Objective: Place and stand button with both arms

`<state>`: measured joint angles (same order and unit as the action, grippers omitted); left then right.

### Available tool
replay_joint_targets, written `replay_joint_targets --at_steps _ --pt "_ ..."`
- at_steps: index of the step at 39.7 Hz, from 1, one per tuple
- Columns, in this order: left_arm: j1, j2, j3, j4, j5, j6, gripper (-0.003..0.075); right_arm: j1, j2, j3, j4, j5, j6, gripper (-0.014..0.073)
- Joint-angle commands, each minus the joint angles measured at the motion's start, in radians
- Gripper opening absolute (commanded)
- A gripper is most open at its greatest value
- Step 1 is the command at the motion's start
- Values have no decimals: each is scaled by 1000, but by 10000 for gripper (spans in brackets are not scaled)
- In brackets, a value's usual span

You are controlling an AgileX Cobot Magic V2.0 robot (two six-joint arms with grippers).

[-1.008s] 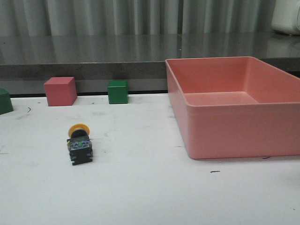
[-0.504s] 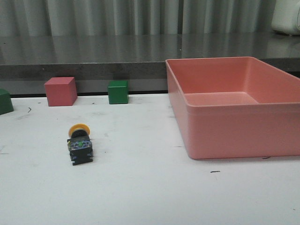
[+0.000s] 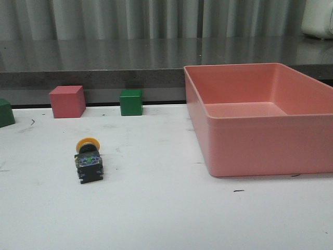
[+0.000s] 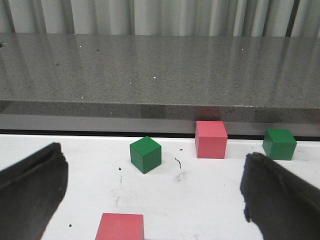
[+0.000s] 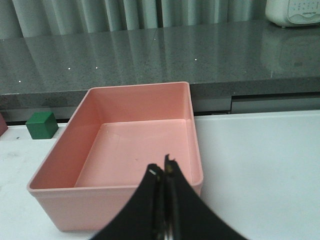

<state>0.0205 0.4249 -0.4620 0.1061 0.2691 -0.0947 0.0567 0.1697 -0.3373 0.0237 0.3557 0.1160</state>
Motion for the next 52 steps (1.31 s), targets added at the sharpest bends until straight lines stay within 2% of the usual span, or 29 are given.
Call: replay_joint_targets --at_steps 1,11,17,23,31,37,45,52 --pt "-4 12 -31 -7 -86 -9 670 1 9 -27 -9 -90 -7 -70" --pt "-4 17 -34 -56 -104 -9 670 1 9 -27 -9 -90 -7 -70" --pt "-42 111 -74 -56 -82 -9 670 1 9 -27 -9 -90 -7 -70" --pt "-152 284 -155 -56 0 -9 670 1 9 -27 -9 -90 -7 -70" --pt "-349 527 -282 -71 81 -9 670 1 9 -27 -9 -89 -7 -70" --pt "-413 722 -431 -168 229 -9 670 1 9 -27 -9 -89 -7 -70" --pt "-413 1000 -646 -288 475 -9 670 1 9 -27 -9 -89 -7 -70" --pt "-413 1209 -838 -305 668 -9 670 1 9 -27 -9 -89 -7 -70"
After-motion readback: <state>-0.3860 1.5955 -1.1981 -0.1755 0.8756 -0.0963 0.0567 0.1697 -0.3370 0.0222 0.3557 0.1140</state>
